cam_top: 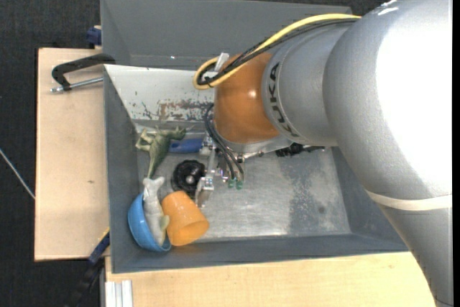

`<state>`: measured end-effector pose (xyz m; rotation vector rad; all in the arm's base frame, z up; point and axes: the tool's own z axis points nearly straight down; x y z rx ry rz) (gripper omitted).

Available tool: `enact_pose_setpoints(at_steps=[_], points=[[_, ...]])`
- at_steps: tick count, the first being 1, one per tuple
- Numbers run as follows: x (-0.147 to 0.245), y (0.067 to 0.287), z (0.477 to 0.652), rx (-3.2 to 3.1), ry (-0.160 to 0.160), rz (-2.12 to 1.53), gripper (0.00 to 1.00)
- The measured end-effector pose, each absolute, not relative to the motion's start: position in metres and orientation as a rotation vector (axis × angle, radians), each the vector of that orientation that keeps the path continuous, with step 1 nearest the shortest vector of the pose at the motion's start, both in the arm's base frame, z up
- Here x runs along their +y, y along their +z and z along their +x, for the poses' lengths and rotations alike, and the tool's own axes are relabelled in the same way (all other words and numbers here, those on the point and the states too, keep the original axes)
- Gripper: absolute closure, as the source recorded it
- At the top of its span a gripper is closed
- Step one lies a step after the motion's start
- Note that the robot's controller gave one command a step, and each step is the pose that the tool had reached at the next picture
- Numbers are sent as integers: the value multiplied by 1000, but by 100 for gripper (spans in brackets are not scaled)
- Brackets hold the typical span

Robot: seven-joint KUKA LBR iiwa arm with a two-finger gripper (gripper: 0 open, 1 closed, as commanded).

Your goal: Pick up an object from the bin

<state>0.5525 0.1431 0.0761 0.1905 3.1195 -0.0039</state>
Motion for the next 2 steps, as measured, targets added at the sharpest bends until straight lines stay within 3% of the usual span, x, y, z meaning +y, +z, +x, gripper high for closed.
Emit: enact_pose_setpoints(at_steps=[1, 2], points=[[144, 76, 553, 3114, 6, 188, 100], [146, 209, 523, 3122, 8, 235, 100]])
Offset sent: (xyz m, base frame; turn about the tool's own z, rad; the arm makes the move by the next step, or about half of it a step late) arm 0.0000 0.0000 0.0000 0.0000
